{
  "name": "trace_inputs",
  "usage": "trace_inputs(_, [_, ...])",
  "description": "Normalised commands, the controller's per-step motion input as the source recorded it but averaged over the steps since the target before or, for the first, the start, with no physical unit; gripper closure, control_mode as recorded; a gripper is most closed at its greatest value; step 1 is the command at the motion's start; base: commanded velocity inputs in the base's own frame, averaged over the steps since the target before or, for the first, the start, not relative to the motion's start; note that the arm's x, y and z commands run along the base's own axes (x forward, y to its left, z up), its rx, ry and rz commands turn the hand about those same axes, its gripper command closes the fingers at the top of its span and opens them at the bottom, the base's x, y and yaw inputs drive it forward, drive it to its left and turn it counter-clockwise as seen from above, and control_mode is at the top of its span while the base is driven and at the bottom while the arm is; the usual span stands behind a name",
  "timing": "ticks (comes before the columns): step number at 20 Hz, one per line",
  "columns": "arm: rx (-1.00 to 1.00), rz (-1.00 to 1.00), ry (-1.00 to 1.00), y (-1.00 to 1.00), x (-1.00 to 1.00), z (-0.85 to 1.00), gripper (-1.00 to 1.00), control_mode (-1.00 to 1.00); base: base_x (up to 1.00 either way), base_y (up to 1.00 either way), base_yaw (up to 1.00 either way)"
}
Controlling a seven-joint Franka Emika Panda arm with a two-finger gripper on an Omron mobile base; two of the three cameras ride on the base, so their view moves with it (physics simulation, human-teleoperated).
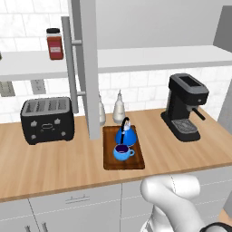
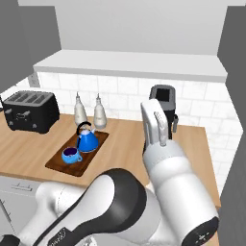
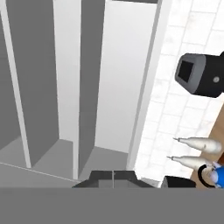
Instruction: Pick the kettle from the counter and place it on the tray. Then pick the mug from the cabinet and place it on the tray. Then close the cabinet doors.
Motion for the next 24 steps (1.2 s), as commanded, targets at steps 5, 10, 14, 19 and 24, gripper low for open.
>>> trace_inputs(5, [0.08,-0.07,-0.03,-0.28,-0.24,0.06,1.00,-1.00,0.00,0.00,0.00])
trace_inputs(10, [0.06,-0.16,-0.01,-0.38,-0.18,0.09,1.00,-1.00,0.00,0.00,0.00])
trace_inputs(14, [0.05,-0.20,-0.01,-0.29,-0.26,0.06,1.00,-1.00,0.00,0.00,0.00])
trace_inputs(19, [0.03,-0.05,-0.01,-0.28,-0.40,0.00,1.00,-1.00,0.00,0.00,0.00])
trace_inputs(24, [0.12,0.00,-0.07,-0.30,-0.39,0.01,1.00,-1.00,0.00,0.00,0.00])
